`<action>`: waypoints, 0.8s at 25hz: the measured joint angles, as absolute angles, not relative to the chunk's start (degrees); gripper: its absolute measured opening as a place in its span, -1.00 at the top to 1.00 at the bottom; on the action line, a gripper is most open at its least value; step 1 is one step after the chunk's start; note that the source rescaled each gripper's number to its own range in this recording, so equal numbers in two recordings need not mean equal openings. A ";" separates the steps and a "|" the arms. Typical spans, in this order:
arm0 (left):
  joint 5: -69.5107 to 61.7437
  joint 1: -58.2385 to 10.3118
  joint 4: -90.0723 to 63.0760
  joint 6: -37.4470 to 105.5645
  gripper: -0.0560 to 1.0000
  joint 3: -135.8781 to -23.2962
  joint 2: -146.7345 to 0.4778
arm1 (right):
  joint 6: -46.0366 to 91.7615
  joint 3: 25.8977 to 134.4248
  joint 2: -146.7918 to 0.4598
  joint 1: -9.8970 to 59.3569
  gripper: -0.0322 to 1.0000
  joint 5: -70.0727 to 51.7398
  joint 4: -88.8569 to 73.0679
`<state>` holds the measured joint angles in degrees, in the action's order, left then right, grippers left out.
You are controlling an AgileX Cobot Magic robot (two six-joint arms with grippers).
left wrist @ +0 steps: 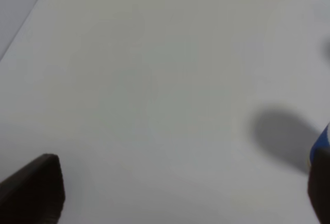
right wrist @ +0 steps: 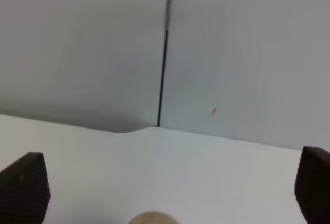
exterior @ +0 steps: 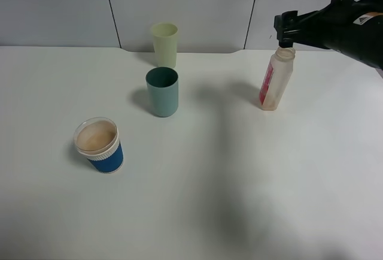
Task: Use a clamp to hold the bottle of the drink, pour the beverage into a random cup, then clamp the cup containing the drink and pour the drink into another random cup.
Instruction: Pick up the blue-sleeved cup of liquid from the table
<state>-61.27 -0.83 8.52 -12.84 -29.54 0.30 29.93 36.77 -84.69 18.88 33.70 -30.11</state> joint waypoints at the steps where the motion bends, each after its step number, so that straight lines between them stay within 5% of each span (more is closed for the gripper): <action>1: -61.27 -0.83 8.52 -12.84 -0.78 -29.54 0.30 | 31.73 36.77 -80.52 18.88 -0.82 27.69 -30.02; 10: -61.27 -0.83 8.52 -12.84 -0.78 -29.54 0.30 | 19.18 36.77 -70.43 18.88 -0.82 18.82 -14.05; 20: -61.27 -0.83 8.52 -12.84 -0.78 -29.54 0.30 | -15.54 36.77 -57.78 18.88 -0.87 -1.38 14.12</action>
<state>-61.27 -0.83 8.52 -12.84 -29.54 0.30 -15.54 36.77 -57.78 18.88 -1.38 14.12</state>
